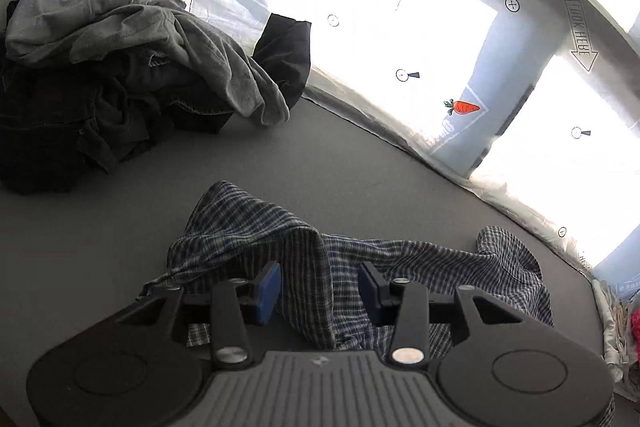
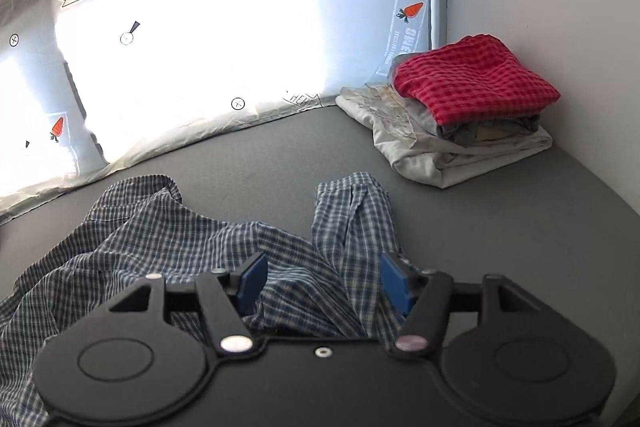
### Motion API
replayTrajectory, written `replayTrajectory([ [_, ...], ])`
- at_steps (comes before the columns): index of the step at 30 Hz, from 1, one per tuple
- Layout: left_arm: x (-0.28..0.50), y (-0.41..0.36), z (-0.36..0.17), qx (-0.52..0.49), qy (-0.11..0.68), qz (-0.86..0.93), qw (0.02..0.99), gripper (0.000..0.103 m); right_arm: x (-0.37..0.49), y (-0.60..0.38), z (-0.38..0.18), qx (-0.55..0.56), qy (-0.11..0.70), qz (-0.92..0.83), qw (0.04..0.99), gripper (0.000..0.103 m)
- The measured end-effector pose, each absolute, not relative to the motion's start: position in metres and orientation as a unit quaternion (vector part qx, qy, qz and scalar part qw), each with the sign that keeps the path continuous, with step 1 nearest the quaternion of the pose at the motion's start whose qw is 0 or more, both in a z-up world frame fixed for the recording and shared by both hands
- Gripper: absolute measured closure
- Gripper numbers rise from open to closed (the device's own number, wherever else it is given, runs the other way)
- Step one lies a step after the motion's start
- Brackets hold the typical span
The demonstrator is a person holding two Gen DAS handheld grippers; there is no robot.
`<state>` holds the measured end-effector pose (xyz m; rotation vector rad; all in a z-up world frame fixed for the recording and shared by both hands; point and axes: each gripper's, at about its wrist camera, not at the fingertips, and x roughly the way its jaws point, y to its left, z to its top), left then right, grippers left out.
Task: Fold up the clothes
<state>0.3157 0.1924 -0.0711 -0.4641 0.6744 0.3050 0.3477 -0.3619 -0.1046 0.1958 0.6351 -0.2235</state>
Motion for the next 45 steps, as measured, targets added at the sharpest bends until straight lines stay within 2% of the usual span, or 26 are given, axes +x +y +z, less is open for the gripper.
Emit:
replayTrajectory([
  [3, 0.341, 0.180, -0.079, -0.207, 0.346, 0.133, 0.905, 0.046, 0.378, -0.350, -0.105, 0.084, 0.316, -0.096, 0.940, 0.024],
  [7, 0.380, 0.153, -0.097, -0.164, 0.374, 0.109, 0.906, 0.041, 0.415, -0.331, -0.115, 0.085, 0.329, -0.074, 0.938, 0.018],
  [15, 0.485, 0.099, -0.133, -0.107, 0.418, 0.029, 0.902, 0.041, 0.508, -0.273, -0.146, 0.017, 0.372, 0.003, 0.928, 0.017],
  [21, 0.577, 0.039, -0.172, -0.034, 0.453, -0.097, 0.885, 0.041, 0.589, -0.242, -0.169, 0.039, 0.378, 0.093, 0.920, 0.017],
  [24, 0.609, 0.015, -0.196, -0.026, 0.468, -0.129, 0.874, 0.042, 0.624, -0.226, -0.192, 0.044, 0.411, 0.129, 0.901, 0.018],
  [25, 0.615, 0.010, -0.204, -0.030, 0.471, -0.128, 0.872, 0.043, 0.631, -0.221, -0.199, 0.043, 0.425, 0.129, 0.895, 0.020],
  [26, 0.618, 0.007, -0.210, -0.033, 0.473, -0.124, 0.872, 0.051, 0.635, -0.218, -0.204, 0.042, 0.436, 0.127, 0.890, 0.022],
  [27, 0.619, 0.004, -0.213, -0.030, 0.469, -0.122, 0.874, 0.067, 0.638, -0.215, -0.209, 0.043, 0.447, 0.125, 0.885, 0.028],
  [28, 0.620, 0.001, -0.217, -0.025, 0.463, -0.120, 0.878, 0.070, 0.639, -0.213, -0.212, 0.047, 0.450, 0.131, 0.882, 0.045],
  [29, 0.619, -0.001, -0.218, -0.025, 0.460, -0.126, 0.878, 0.085, 0.639, -0.213, -0.213, 0.052, 0.447, 0.142, 0.882, 0.057],
  [30, 0.619, 0.000, -0.219, -0.031, 0.456, -0.128, 0.880, 0.093, 0.638, -0.211, -0.213, 0.051, 0.440, 0.146, 0.884, 0.073],
  [31, 0.620, 0.002, -0.218, -0.038, 0.451, -0.124, 0.883, 0.094, 0.637, -0.209, -0.212, 0.044, 0.430, 0.143, 0.890, 0.089],
  [32, 0.621, 0.003, -0.218, -0.045, 0.445, -0.120, 0.887, 0.098, 0.636, -0.207, -0.211, 0.040, 0.419, 0.141, 0.896, 0.094],
  [39, 0.680, 0.027, -0.187, -0.055, 0.366, -0.086, 0.925, 0.099, 0.682, -0.172, -0.187, -0.005, 0.330, 0.139, 0.934, 0.097],
  [45, 0.756, 0.032, -0.203, -0.035, 0.358, -0.047, 0.932, 0.099, 0.758, -0.138, -0.189, -0.050, 0.293, 0.108, 0.949, 0.097],
])
